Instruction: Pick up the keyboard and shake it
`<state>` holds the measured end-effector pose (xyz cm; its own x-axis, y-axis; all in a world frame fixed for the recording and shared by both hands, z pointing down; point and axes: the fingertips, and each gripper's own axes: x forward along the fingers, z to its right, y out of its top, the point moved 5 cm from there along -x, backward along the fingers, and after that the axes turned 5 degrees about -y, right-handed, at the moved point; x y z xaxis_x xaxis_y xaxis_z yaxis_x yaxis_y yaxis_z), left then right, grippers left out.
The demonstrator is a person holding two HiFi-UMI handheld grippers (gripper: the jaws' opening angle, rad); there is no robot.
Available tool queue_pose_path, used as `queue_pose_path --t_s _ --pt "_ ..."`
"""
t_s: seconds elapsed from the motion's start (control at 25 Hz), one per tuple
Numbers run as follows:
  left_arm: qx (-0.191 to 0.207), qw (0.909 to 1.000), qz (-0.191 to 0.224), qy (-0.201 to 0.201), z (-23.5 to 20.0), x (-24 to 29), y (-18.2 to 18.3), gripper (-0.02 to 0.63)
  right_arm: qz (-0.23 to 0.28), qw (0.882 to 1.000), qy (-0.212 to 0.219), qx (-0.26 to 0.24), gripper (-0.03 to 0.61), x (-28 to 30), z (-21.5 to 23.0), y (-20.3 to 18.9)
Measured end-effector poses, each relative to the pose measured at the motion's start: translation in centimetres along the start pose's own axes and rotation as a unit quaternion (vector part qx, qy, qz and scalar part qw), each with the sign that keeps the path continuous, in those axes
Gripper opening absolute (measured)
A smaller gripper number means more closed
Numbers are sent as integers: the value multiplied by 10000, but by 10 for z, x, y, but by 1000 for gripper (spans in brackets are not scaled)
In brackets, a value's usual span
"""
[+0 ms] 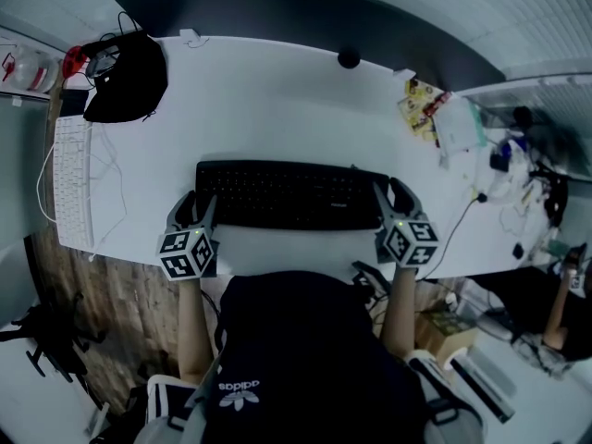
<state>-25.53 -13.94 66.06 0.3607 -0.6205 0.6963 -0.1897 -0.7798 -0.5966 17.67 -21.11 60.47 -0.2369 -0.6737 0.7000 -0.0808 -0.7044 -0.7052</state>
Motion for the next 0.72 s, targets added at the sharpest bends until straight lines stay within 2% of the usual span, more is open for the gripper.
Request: queue_pose_path --t_s 0.32,0.48,0.6,0.72 --pt "-401 9992 -53 -69 -6 -1 -7 229 -475 9987 -50 181 179 10 15 -21" --pt "-209 9991 -172 -312 -5 -1 -8 229 -559 9968 152 560 183 15 18 -26" --pt "-184 9965 -499 -641 2 -1 -11 233 -599 9923 385 1014 183 17 24 -29" --pt "-37 9964 -549 -646 6 1 -13 233 -665 9888 478 1245 183 17 24 -32"
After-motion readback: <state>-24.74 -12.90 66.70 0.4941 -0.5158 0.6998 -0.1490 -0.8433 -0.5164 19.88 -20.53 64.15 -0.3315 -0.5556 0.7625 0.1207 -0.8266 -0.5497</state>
